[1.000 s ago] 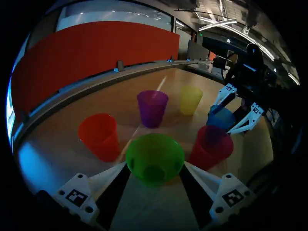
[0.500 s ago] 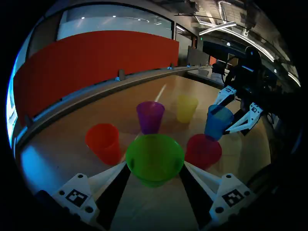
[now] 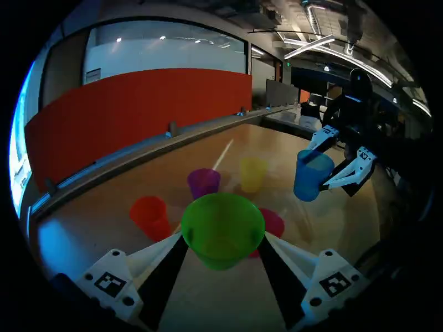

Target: Pour water

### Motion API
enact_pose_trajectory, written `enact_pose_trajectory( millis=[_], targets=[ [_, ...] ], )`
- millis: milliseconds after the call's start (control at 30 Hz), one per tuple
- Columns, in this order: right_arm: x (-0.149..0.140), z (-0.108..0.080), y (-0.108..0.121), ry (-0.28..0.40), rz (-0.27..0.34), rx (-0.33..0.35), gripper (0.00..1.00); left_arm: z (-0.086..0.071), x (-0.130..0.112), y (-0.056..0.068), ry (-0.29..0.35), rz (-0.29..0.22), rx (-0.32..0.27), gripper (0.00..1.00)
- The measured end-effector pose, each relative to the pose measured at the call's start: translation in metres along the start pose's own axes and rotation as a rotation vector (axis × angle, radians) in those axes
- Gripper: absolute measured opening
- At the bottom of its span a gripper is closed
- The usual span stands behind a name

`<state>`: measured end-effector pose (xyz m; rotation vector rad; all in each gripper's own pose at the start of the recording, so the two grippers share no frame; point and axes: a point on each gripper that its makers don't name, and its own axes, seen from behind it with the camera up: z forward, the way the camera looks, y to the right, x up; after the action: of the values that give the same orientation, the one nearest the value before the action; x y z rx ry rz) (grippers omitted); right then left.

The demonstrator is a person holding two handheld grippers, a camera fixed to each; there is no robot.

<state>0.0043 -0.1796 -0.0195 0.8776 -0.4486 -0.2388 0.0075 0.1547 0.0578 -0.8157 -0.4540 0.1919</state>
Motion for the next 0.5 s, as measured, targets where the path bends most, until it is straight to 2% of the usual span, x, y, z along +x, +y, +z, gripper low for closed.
enact_pose_trajectory(
  millis=[500],
  targets=[
    [0.034, -0.033, -0.035, 0.102, 0.000, -0.014, 0.88, -0.061, 0.031, 0.023, 0.149, -0.003, 0.047, 0.85]
  ],
)
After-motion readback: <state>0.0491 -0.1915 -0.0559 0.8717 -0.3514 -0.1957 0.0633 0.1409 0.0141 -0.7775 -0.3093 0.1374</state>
